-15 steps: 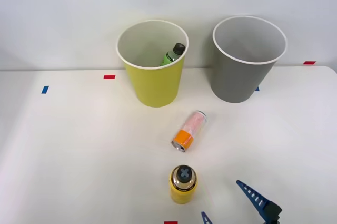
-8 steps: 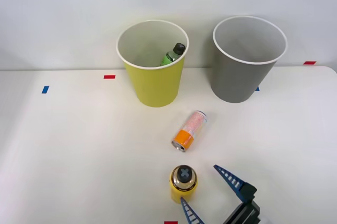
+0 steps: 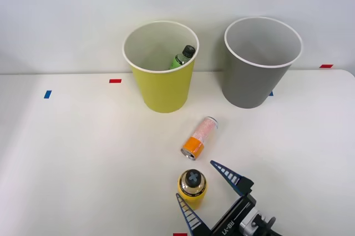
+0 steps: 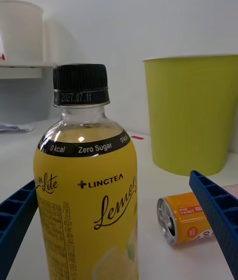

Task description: Put cans in the gray bin, plastic bottles in the light green bin

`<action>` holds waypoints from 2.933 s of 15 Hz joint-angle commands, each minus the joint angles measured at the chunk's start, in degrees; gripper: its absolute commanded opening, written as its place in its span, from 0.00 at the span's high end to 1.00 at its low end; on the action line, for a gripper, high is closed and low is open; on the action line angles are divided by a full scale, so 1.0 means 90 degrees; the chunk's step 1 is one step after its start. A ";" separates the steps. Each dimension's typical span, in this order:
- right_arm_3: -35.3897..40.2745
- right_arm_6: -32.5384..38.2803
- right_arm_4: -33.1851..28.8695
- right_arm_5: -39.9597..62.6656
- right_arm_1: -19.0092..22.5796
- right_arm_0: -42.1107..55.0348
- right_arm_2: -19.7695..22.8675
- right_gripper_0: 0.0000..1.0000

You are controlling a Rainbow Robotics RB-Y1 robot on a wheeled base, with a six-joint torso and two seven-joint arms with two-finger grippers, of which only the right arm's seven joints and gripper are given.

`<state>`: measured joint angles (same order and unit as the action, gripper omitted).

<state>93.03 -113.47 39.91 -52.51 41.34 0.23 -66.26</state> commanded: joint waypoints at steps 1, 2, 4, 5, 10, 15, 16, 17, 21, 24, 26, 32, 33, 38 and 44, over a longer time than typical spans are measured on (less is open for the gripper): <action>0.0005 -0.0117 0.0039 0.0112 -0.0062 -0.0026 0.0008 0.00; -0.0005 -0.0156 0.0048 0.0142 -0.0101 -0.0026 0.0008 0.00; 0.0005 -0.0224 0.0048 0.0259 -0.0218 -0.0026 0.0047 0.00; 0.0005 -0.0273 0.0048 0.0376 -0.0306 -0.0026 0.0116 0.00; 0.0005 -0.0508 0.0097 0.0698 -0.0492 -0.0006 0.0340 0.00; 0.0005 -0.0713 0.0097 0.0708 -0.0462 0.0052 0.0331 0.00; 0.0005 -0.0732 0.0087 0.0698 -0.0472 0.0101 0.0331 0.00; 0.0005 -0.0742 0.0078 0.0698 -0.0472 0.0131 0.0331 0.00; 0.0005 -0.0820 0.0009 0.0698 -0.0531 0.0160 0.0311 0.04; 0.0005 -0.0859 0.0019 0.0708 -0.0589 0.0170 0.0311 0.89; 0.0005 -0.0879 0.0087 0.0708 -0.0628 0.0170 0.0311 1.00; 0.0034 -0.0849 0.0146 0.0708 -0.0609 0.0179 0.0350 1.00; 0.0200 -0.0849 0.0166 0.0757 -0.0550 0.0248 0.0457 1.00; 0.2310 -0.0791 0.0332 0.3032 -0.0140 0.0931 0.1903 1.00; 0.3169 -0.0791 0.1503 0.3218 -0.0169 0.0453 0.2186 1.00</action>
<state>120.61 -120.46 52.01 -23.63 40.21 5.25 -46.94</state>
